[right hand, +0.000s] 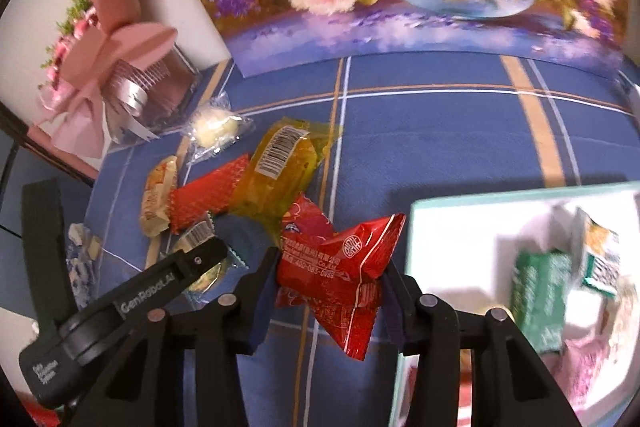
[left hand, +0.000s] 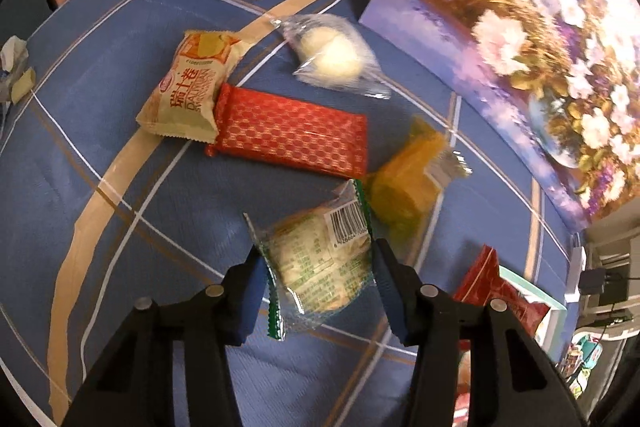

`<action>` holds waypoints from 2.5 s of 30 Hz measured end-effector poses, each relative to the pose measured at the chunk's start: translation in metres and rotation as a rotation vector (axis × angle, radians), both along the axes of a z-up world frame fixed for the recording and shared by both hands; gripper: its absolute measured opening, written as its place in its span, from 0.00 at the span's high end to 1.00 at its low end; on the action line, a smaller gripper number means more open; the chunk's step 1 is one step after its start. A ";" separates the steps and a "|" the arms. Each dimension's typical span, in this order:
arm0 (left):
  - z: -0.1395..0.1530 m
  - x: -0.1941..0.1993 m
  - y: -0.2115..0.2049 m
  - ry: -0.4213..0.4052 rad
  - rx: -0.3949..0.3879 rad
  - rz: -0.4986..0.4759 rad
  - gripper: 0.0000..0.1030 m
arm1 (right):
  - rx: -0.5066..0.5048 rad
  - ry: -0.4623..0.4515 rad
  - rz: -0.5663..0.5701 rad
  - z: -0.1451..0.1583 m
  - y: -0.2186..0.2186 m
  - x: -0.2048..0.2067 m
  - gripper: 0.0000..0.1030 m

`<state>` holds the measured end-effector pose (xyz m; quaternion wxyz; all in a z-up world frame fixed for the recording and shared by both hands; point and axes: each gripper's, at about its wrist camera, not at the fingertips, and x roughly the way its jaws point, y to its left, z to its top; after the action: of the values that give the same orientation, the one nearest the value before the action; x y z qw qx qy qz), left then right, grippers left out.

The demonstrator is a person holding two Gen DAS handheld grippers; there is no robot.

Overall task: Organize snacks
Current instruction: 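Carry the round-cake packet and red packet over the white tray with both tools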

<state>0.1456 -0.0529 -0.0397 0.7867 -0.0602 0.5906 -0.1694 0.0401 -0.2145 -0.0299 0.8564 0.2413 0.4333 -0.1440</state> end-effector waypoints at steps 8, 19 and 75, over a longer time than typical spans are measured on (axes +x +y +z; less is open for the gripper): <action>0.036 -0.027 -0.024 -0.039 -0.031 -0.056 0.48 | -0.013 -0.058 -0.086 0.017 -0.009 -0.051 0.52; 0.071 -0.084 -0.096 -0.081 -0.112 -0.236 0.48 | -0.048 -0.093 -0.290 0.032 -0.068 -0.128 0.52; 0.014 -0.107 -0.130 0.004 -0.210 -0.318 0.48 | 0.076 -0.028 -0.479 -0.032 -0.164 -0.192 0.51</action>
<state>0.0384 -0.1831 -0.0258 0.7381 -0.0484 0.5735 -0.3521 -0.1519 -0.3790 -0.0615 0.7941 0.3711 0.3570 -0.3230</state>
